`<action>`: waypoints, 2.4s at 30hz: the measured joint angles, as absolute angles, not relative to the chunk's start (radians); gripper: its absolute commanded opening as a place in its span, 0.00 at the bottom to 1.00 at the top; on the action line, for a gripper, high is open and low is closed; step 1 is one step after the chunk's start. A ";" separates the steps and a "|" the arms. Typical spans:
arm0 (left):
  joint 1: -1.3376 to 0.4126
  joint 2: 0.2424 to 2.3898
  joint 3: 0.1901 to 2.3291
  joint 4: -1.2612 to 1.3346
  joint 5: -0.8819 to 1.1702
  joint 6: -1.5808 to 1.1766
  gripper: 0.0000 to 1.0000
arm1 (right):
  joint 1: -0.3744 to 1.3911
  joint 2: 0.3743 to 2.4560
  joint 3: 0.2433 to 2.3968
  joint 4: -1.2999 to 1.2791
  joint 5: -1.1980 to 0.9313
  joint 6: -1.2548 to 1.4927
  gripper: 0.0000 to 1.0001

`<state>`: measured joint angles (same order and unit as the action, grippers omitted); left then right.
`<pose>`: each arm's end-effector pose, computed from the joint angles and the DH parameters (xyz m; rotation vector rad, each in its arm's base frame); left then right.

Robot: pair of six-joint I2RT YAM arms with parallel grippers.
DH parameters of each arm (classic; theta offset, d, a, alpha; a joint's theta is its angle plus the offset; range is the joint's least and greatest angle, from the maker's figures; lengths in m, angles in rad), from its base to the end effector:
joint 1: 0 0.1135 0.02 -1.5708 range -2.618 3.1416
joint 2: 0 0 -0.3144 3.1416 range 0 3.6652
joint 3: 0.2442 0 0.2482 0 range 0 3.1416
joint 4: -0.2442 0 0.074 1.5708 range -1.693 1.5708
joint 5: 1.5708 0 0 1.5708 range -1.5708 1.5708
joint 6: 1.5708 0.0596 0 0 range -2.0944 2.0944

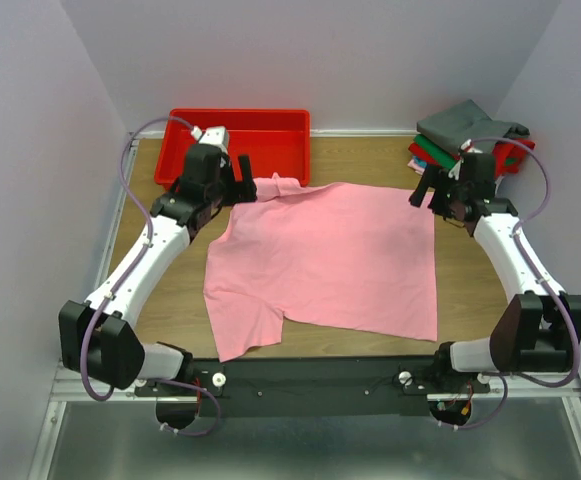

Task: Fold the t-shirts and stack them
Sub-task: Flatten the tshirt out, then fold the tshirt

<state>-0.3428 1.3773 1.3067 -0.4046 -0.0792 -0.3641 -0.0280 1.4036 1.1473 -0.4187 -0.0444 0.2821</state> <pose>0.3055 -0.1040 0.4039 -0.0718 2.0623 -0.3590 0.3201 -0.0063 0.3371 0.3240 2.2282 0.1867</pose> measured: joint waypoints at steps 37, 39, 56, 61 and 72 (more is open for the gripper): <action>-0.395 1.711 0.986 -0.195 0.053 -0.574 0.97 | -0.028 1.692 1.019 -0.495 -0.085 0.349 1.00; -0.395 1.741 1.021 -0.197 0.053 -0.565 0.97 | -0.028 1.713 1.044 -0.501 -0.071 0.350 1.00; -0.392 1.984 1.357 -0.297 -0.012 -0.486 0.98 | -0.028 1.940 1.327 -0.568 0.074 0.370 1.00; -0.383 2.028 1.428 -0.328 -0.031 -0.467 0.98 | -0.028 2.010 1.427 -0.594 0.093 0.371 1.00; -0.380 1.900 1.394 -0.374 -0.159 -0.465 0.98 | -0.028 2.023 1.466 -0.617 0.080 0.374 1.00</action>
